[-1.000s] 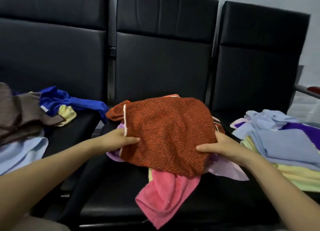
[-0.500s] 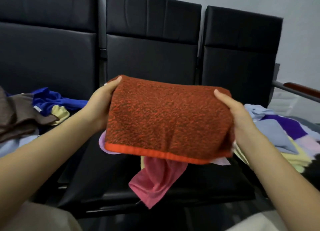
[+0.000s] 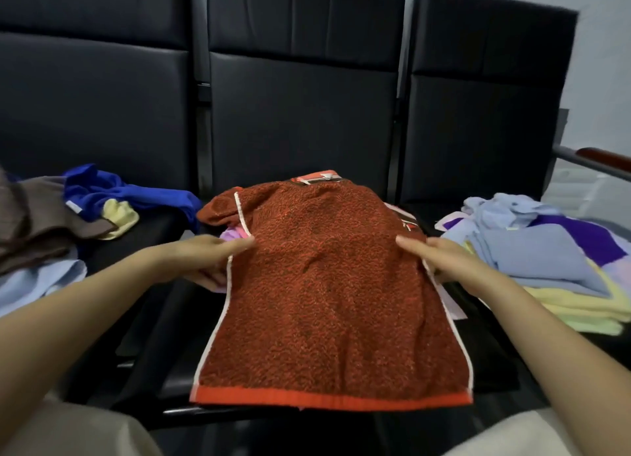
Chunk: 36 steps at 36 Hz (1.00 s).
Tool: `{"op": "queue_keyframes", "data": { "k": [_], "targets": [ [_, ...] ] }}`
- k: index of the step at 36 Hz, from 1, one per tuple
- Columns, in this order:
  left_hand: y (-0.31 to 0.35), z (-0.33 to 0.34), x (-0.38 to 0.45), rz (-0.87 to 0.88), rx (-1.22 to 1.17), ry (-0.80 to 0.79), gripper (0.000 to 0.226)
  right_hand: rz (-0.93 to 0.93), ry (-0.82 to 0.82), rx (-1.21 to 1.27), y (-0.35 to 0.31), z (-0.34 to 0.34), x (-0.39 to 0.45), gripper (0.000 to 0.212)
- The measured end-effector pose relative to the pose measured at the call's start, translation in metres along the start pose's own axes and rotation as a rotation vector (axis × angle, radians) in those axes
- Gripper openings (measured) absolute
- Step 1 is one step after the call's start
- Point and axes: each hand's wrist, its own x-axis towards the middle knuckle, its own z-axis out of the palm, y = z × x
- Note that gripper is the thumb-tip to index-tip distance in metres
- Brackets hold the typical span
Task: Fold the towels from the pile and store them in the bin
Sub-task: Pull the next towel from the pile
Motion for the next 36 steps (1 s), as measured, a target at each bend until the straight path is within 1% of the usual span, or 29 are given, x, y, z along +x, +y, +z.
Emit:
{"op": "queue_keyframes", "data": {
  "k": [1, 3, 5, 6, 9, 11, 12, 14, 16, 17, 18, 21, 24, 25, 27, 28, 29, 30, 32, 34, 36],
  "targets": [
    [0.002, -0.003, 0.006, -0.001, -0.057, 0.073, 0.052, -0.016, 0.070, 0.060, -0.001, 0.001, 0.006, 0.051],
    [0.006, -0.003, 0.017, 0.020, -0.144, 0.202, 0.049, -0.054, 0.219, 0.159, -0.001, 0.006, 0.021, 0.057],
    [0.010, 0.000, 0.027, 0.055, -0.217, 0.273, 0.041, -0.103, 0.369, 0.226, 0.000, 0.013, 0.036, 0.055],
    [0.012, 0.002, 0.032, 0.071, -0.252, 0.284, 0.040, -0.126, 0.412, 0.247, -0.002, 0.016, 0.043, 0.053],
    [0.025, 0.008, 0.040, 0.120, -0.358, 0.287, 0.032, -0.159, 0.433, 0.280, -0.008, 0.026, 0.062, 0.052],
    [0.034, 0.009, 0.046, 0.127, -0.507, 0.308, 0.028, -0.175, 0.386, 0.253, -0.013, 0.032, 0.072, 0.058],
    [0.037, 0.008, 0.049, 0.128, -0.593, 0.313, 0.026, -0.195, 0.357, 0.230, -0.015, 0.035, 0.077, 0.055],
    [0.044, 0.008, 0.054, 0.136, -0.728, 0.313, 0.028, -0.283, 0.317, 0.211, -0.019, 0.043, 0.085, 0.037],
    [0.048, 0.011, 0.057, 0.132, -0.779, 0.299, 0.024, -0.407, 0.333, 0.197, -0.021, 0.049, 0.090, 0.015],
    [0.048, 0.011, 0.060, 0.131, -0.787, 0.304, 0.020, -0.461, 0.355, 0.175, -0.023, 0.050, 0.091, 0.008],
    [0.049, 0.010, 0.063, 0.141, -0.802, 0.317, 0.019, -0.523, 0.384, 0.152, -0.025, 0.051, 0.090, 0.006],
    [0.045, -0.003, 0.065, 0.209, -0.920, 0.344, 0.034, -0.720, 0.492, 0.078, -0.033, 0.049, 0.079, 0.018],
    [0.039, -0.014, 0.056, 0.208, -1.009, 0.329, 0.066, -0.854, 0.545, 0.022, -0.037, 0.045, 0.061, 0.012],
    [0.038, -0.014, 0.053, 0.224, -1.040, 0.322, 0.065, -0.876, 0.524, 0.036, -0.037, 0.044, 0.054, 0.013],
    [0.036, -0.015, 0.047, 0.246, -1.117, 0.281, 0.042, -0.897, 0.415, 0.114, -0.040, 0.042, 0.042, 0.019],
    [0.036, -0.015, 0.045, 0.243, -1.170, 0.262, 0.028, -0.898, 0.348, 0.128, -0.042, 0.043, 0.036, 0.025],
    [0.036, -0.016, 0.044, 0.227, -1.214, 0.258, 0.020, -0.903, 0.286, 0.111, -0.043, 0.044, 0.032, 0.031],
    [0.035, -0.019, 0.041, 0.221, -1.243, 0.262, 0.017, -0.906, 0.231, 0.060, -0.044, 0.048, 0.028, 0.034],
    [0.030, -0.022, 0.040, 0.217, -1.264, 0.275, 0.019, -0.864, 0.126, -0.112, -0.042, 0.057, 0.026, 0.035],
    [0.023, -0.021, 0.040, 0.184, -1.201, 0.253, 0.027, -0.762, 0.022, -0.273, -0.040, 0.067, 0.024, 0.038],
    [0.015, -0.017, 0.042, 0.122, -1.133, 0.239, 0.027, -0.662, -0.022, -0.389, -0.040, 0.076, 0.019, 0.038]
  ]
}}
